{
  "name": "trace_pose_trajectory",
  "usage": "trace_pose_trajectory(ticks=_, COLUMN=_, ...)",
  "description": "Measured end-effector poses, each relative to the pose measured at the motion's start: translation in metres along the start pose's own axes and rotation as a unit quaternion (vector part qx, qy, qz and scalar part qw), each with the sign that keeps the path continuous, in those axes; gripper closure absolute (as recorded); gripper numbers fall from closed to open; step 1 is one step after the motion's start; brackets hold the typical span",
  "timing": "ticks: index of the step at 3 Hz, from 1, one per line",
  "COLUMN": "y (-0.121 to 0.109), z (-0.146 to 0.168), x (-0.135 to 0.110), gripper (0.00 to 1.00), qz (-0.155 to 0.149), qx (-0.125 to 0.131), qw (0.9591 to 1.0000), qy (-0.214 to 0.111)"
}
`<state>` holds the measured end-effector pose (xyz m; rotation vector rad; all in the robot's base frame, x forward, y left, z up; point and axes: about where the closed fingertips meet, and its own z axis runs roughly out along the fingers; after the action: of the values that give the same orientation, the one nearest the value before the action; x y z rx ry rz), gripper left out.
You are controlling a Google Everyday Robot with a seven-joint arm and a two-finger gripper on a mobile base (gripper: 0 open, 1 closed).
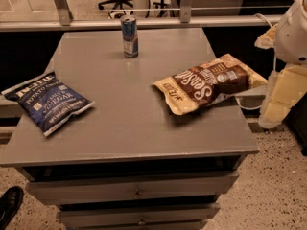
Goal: Pick redbull can
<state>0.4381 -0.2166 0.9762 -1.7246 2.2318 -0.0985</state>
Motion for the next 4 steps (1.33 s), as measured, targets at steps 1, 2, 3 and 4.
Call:
trace_pose_trajectory(ticks=1, y=0.000, z=0.000, x=0.000, gripper=0.00, qz=0.001, qx=0.000, qw=1.0000, qy=-0.001)
trace_pose_trajectory(ticks=2, y=-0.001, z=0.003, x=-0.003, gripper=0.00, qz=0.016, qx=-0.004, qw=0.9992, qy=-0.038)
trace_pose_trajectory(ticks=3, y=-0.049, z=0.032, x=-0.049, gripper=0.00, qz=0.028, qx=-0.007, qw=0.9916, qy=-0.126)
trace_pose_trajectory(ticks=4, y=-0.087, z=0.052, x=-0.091, gripper=0.00, qz=0.026, qx=-0.003, qw=0.9815, qy=-0.190)
